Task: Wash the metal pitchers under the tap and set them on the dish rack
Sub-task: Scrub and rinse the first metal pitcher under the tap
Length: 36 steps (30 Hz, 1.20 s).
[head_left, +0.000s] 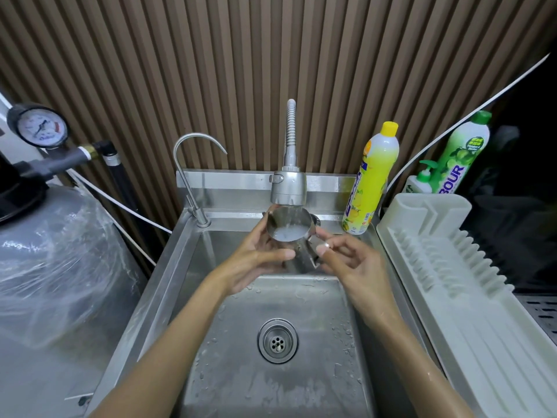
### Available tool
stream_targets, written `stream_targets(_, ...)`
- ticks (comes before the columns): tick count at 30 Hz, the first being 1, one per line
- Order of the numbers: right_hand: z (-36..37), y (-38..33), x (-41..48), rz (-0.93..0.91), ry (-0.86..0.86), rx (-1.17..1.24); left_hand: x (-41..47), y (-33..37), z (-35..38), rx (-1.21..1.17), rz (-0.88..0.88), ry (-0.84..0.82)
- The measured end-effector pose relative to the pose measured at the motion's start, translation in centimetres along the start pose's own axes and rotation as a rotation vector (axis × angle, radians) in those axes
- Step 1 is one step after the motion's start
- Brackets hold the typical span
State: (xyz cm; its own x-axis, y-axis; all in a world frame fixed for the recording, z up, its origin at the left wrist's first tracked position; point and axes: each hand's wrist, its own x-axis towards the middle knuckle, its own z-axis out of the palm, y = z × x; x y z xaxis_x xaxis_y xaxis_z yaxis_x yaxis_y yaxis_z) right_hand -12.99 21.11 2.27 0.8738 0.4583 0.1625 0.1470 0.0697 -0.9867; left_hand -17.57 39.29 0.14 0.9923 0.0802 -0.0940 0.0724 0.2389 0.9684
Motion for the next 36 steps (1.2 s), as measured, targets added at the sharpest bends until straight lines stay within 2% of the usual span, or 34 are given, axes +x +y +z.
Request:
stream_targets(3, -0.5, -0.9, 1.1, -0.060, -0.007, -0.130, 0.3, -0.8, 0.9, -0.093, 0.019, 0.014)
stream_targets(6, -0.9, -1.2, 2.5, -0.064, 0.016, -0.163, 0.3, -0.8, 2.2, -0.079, 0.074, 0.146)
stream_targets(9, -1.0, -0.6, 3.5, 0.033, 0.013, -0.104, 0.2, -0.2, 2.3, 0.023, 0.107, 0.314)
stream_targets(11, -0.9, 0.1, 3.5, 0.113, -0.041, -0.025, 0.2, 0.3, 1.7, 0.160, 0.104, 0.360)
stream_targets(17, 0.3, 2.4, 1.5, 0.315, -0.154, 0.137, 0.1, 2.5, -0.7, 0.672, -0.030, 0.223)
stream_targets(20, 0.9, 2.7, 0.3, 0.368, -0.137, 0.157, 0.0, 3.1, -1.3, 0.798, -0.109, 0.145)
stream_targets(24, 0.7, 1.8, -0.3, 0.298, -0.073, 0.027, -0.6, 2.8, -0.8, 0.606, -0.132, 0.070)
stream_targets(30, -1.1, 1.2, 0.6, 0.126, -0.037, -0.323, -0.5, 0.2, -0.1, 0.211, -0.102, 0.082)
stream_targets(33, -1.9, 0.6, 1.6, 0.052, -0.049, -0.414, 0.0, -1.0, 1.4, 0.051, 0.018, 0.167)
stream_targets(36, -2.4, -0.3, 2.6, 0.014, -0.090, -0.315, 0.5, -2.1, 2.9, 0.001, 0.150, 0.302)
